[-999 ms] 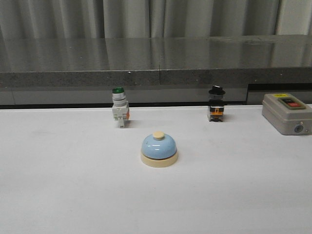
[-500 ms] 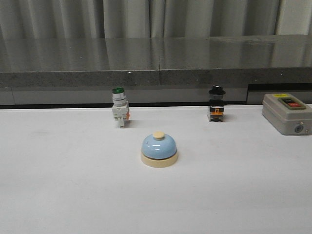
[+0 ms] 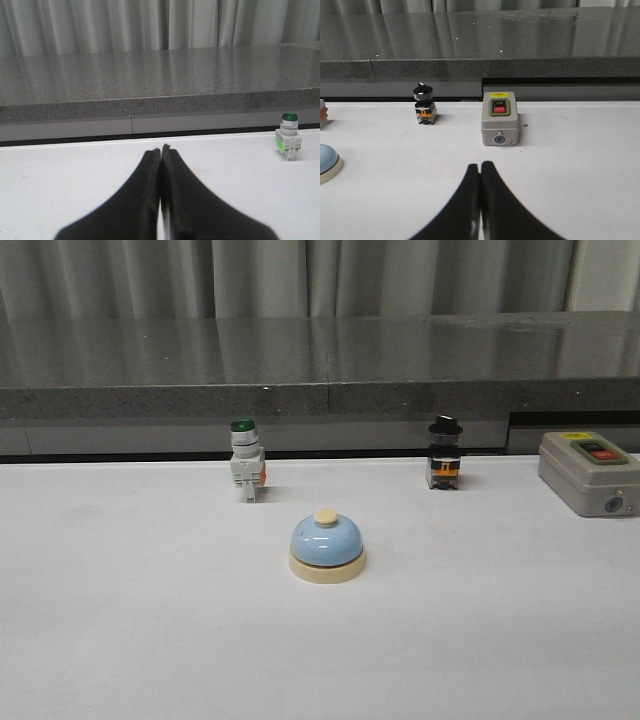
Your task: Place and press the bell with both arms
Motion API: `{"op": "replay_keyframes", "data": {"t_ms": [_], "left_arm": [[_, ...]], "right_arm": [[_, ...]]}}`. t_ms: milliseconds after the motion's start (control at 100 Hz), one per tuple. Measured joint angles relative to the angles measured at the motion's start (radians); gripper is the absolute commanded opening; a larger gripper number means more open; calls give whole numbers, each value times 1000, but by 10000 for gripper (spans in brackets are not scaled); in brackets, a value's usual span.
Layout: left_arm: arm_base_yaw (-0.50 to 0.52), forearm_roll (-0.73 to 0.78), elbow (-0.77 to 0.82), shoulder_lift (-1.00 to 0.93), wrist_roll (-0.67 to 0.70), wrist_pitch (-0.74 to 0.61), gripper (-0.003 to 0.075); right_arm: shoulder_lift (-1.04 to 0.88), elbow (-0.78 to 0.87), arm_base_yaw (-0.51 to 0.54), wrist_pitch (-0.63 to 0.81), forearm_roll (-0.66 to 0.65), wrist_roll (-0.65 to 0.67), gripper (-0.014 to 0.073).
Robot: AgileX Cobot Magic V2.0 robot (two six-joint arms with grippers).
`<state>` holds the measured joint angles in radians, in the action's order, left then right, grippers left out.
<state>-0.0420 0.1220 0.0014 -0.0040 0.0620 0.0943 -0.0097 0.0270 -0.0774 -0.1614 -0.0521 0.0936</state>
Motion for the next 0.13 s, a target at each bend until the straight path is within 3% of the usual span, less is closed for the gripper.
{"op": "replay_keyframes", "data": {"t_ms": [130], "left_arm": [[0, 0, 0, 0, 0, 0, -19]], "right_arm": [[0, 0, 0, 0, 0, 0, -60]]}}
